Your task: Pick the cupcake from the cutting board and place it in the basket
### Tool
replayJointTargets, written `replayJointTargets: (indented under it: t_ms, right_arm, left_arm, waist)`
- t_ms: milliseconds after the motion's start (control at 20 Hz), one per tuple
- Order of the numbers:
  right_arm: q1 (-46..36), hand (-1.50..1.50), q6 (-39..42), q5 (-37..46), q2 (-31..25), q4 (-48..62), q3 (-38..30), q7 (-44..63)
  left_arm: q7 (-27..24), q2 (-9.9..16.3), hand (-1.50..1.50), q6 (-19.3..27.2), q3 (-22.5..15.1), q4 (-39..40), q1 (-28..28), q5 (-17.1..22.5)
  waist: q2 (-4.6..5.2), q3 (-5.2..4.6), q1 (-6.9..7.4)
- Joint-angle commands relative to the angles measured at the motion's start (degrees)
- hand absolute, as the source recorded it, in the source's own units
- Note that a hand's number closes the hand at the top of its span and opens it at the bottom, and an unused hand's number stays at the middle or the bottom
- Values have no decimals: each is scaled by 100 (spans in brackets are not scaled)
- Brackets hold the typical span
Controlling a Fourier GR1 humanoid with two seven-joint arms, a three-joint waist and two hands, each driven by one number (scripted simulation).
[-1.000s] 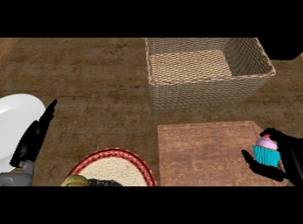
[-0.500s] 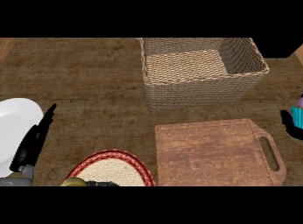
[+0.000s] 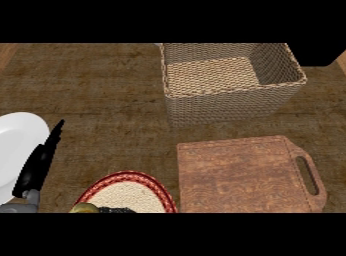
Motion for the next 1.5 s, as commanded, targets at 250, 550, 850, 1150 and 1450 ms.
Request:
replayJointTargets:
  t_ms: [250,550,850,1150,1450]
  right_arm:
    - [-1715,150,1260,-1004,190,-57,323,2051]
    - [-2556,150,860,-936,390,832,832,2618]
    - [-2965,150,671,-930,516,1572,1301,2756]
    - [-2934,150,-40,-553,742,2350,1766,2570]
    - [-2752,150,-744,206,1085,2956,2490,2601]
  left_arm:
    - [45,20,0,-154,141,-78,-36,-71]
    - [60,-104,0,-263,70,-224,203,-123]
    - [-75,-46,0,-339,295,173,-172,-173]
    - [2,-206,0,-290,256,-91,26,-293]
    - [215,-263,0,-373,296,-198,-166,-292]
  waist:
    - [10,3,41]
    - [21,4,89]
    - [29,3,65]
    - [27,6,71]
    - [27,7,74]
